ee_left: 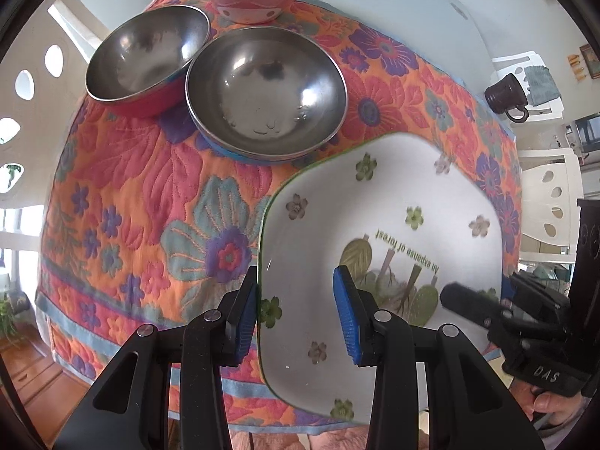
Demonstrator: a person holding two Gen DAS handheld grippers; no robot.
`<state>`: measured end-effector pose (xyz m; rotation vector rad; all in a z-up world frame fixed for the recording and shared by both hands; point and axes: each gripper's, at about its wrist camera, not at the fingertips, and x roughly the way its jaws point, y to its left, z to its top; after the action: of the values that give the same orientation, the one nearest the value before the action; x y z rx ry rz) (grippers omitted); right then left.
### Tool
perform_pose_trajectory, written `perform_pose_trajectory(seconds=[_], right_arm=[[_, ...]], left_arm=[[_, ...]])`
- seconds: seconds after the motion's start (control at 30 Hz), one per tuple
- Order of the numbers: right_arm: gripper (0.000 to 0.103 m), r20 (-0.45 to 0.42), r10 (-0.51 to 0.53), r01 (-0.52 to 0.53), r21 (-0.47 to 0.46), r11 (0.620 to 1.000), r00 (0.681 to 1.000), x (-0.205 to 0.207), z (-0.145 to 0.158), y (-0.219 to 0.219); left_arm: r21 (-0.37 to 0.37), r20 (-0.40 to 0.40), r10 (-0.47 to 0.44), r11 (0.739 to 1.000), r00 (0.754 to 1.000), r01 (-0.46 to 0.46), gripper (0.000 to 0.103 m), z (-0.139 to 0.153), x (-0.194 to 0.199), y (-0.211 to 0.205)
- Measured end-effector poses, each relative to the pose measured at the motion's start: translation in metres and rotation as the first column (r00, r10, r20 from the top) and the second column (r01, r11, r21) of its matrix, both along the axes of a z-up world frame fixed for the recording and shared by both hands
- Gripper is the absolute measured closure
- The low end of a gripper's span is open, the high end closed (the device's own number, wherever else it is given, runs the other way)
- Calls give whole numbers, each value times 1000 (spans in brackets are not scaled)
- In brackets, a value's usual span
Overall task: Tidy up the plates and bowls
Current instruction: 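Lower the held hexagonal plate onto the plate stack with both grippers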
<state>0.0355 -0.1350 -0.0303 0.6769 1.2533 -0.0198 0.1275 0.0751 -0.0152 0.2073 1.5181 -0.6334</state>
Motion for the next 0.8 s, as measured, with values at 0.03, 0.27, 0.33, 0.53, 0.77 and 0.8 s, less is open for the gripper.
perform_pose_trajectory(seconds=[0.03,0.27,0.33,0.53,0.77,0.8], right_arm=[[53,-7,0,0,2,1000,1000,-1,-1,1],[53,-59,19,-18,25,1000,998,-15,-20,14],[53,-73,22,-20,26,999,997,-18,-25,17],[53,-110,19,-15,35,999,994,-22,-36,19],[53,-129,4,1,37,999,992,-24,-41,15],[53,-138,4,0,31,1000,990,-24,-42,14]], left_arm=[[-4,-10,9,1000,1000,-9,68,-2,0,1],[1,-22,8,1000,1000,-8,68,-12,-6,2],[5,-29,9,1000,1000,-9,68,-16,-8,3],[19,-37,-8,1000,999,8,68,-22,-14,1],[46,-47,-19,999,999,21,69,-32,-20,-4],[44,-53,-15,999,999,17,69,-33,-21,-4]])
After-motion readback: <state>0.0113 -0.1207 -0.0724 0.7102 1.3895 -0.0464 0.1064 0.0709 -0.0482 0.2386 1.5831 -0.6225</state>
